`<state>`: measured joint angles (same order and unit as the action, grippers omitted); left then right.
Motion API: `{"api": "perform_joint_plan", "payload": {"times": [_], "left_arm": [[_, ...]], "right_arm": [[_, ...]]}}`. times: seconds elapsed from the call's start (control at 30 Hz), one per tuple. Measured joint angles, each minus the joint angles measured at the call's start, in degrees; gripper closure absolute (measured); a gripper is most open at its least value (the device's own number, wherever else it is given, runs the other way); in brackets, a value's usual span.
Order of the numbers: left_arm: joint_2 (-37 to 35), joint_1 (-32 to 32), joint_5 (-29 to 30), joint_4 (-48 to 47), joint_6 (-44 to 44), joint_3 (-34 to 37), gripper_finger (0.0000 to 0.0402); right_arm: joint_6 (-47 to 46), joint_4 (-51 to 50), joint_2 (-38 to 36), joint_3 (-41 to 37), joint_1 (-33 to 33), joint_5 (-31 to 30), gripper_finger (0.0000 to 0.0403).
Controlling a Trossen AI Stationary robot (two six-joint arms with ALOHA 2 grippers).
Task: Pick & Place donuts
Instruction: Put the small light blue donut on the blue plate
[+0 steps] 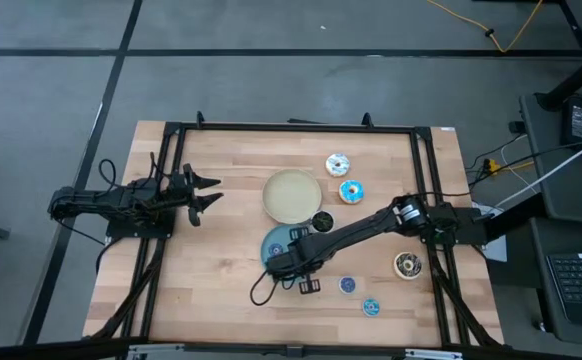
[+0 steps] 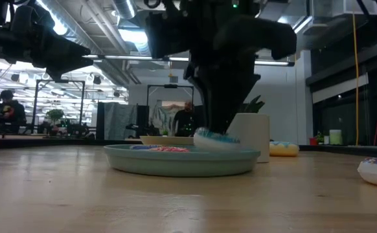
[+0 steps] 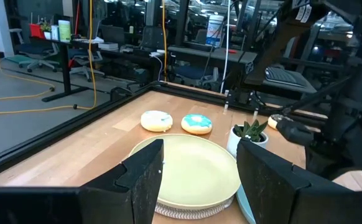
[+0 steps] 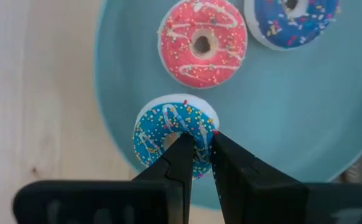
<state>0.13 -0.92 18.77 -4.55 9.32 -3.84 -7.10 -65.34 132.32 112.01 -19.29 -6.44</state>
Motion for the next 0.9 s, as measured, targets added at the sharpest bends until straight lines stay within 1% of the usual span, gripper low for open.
{"api": "perform_joint_plan", "payload": {"times": [0.3,0.43,0.77,0.9], "left_arm": [[-0.01,0.0,-0.01,0.0,0.0,0.0,0.0205],[-0.01,-0.01,0.01,-0.01,0.0,0.01,0.0205],[-0.01,-0.01,-0.01,-0.01,0.0,0.01,0.0205],[0.01,0.0,0.01,-0.01,0.0,-0.01,0.0205]], "right_arm": [[0.19,1.1,0.39,-0.07,0.04,0.08,0.0345],[0.78,1.79,1.2,-0.04,0.07,2.04,0.0345],[-0.11,1.73,1.96,-0.11,0.07,2.0,0.0344],[-0.18,1.3,1.96,-0.09,0.07,2.01,0.0328]]}}
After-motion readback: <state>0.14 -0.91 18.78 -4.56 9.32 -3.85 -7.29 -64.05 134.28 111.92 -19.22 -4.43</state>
